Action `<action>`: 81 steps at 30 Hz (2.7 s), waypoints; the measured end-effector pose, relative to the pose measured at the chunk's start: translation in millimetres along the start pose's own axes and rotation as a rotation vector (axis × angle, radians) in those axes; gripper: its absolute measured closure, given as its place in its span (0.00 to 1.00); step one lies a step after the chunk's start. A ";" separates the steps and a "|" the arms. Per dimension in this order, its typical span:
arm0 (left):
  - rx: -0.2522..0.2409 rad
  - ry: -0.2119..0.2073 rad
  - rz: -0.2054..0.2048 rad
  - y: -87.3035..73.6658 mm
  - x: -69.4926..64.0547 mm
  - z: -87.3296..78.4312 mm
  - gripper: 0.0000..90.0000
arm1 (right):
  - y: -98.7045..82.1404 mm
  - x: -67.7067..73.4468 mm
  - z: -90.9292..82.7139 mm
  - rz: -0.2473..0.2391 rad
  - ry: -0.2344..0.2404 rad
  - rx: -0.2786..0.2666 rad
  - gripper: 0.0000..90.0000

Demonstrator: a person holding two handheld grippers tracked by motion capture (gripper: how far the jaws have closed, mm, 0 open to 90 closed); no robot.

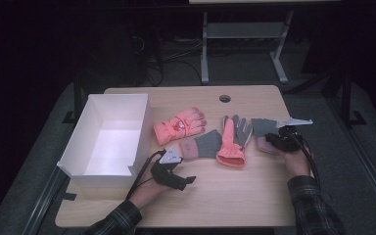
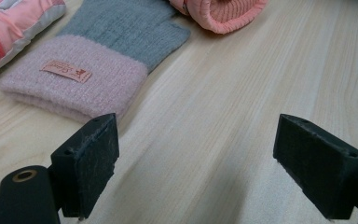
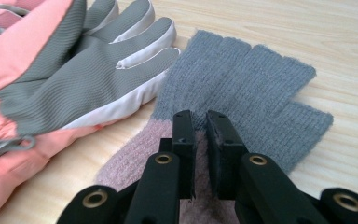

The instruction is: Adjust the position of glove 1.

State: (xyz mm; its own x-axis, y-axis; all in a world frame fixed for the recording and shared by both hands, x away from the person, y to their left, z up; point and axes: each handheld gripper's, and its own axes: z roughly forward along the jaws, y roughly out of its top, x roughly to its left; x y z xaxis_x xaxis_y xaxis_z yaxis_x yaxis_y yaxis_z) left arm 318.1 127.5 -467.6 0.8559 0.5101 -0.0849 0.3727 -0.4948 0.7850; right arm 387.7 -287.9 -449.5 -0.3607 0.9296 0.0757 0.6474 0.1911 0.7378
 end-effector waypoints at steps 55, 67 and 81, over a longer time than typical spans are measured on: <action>0.023 -0.003 0.011 0.1 0.8 0.4 0.15 | -36.6 136.7 -69.9 -0.274 0.436 -0.034 0.91; 0.022 -0.001 0.006 0.2 0.3 0.2 0.15 | -47.2 162.5 -51.7 -0.337 0.484 0.052 0.91; 0.013 -0.012 -0.002 1.1 0.0 -2.6 0.21 | -50.0 164.8 -47.8 -0.340 0.481 0.061 0.74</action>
State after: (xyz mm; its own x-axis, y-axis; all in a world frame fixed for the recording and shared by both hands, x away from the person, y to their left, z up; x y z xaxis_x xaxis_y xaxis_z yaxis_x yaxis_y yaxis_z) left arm 317.6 128.8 -465.2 0.8593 0.5028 -0.0941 0.3793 -0.5027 0.7768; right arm 263.8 -159.3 -441.8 -0.8093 0.5684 0.1482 0.4745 0.4839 0.7353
